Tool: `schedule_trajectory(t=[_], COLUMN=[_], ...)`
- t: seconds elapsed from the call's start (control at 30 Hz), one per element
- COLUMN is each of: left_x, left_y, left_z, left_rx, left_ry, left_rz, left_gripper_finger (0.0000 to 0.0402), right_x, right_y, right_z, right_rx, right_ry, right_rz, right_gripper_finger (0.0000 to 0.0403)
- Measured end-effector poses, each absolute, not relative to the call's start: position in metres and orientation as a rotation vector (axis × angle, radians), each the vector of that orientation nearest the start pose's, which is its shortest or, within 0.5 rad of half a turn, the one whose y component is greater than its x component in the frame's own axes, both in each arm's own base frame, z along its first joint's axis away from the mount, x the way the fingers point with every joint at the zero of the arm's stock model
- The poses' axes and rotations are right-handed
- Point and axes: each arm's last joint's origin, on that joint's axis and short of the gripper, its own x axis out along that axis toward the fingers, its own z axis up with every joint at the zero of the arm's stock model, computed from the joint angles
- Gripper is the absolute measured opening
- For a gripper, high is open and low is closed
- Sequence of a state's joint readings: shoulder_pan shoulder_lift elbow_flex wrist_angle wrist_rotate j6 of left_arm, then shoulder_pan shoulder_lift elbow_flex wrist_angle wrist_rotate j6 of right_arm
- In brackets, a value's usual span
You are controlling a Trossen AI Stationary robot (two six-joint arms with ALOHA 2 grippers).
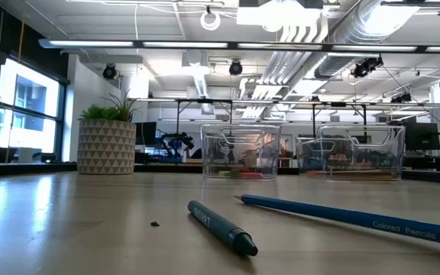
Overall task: Sort crayons/erasers/pens/pencils in bins
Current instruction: Put the blue crayon into the bottom right transparent bin
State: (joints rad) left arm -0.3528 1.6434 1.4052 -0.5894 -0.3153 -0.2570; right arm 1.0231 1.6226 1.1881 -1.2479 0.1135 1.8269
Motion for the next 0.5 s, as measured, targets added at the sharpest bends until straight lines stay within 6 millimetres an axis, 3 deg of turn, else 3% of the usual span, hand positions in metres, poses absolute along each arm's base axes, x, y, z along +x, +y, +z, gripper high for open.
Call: schedule_trajectory(t=[0.5], left_x=[0.348], left_y=[-0.150], left_z=[0.251], left_rx=[0.055], left_ry=[0.928], left_rz=[-0.084], left_gripper_finger=[0.0113], right_x=[0.146], right_y=[0.244], right_z=[0.199], right_rx=[0.489], right_ry=[1.431], right_rz=[-0.739], right_gripper_finger=[0.0016])
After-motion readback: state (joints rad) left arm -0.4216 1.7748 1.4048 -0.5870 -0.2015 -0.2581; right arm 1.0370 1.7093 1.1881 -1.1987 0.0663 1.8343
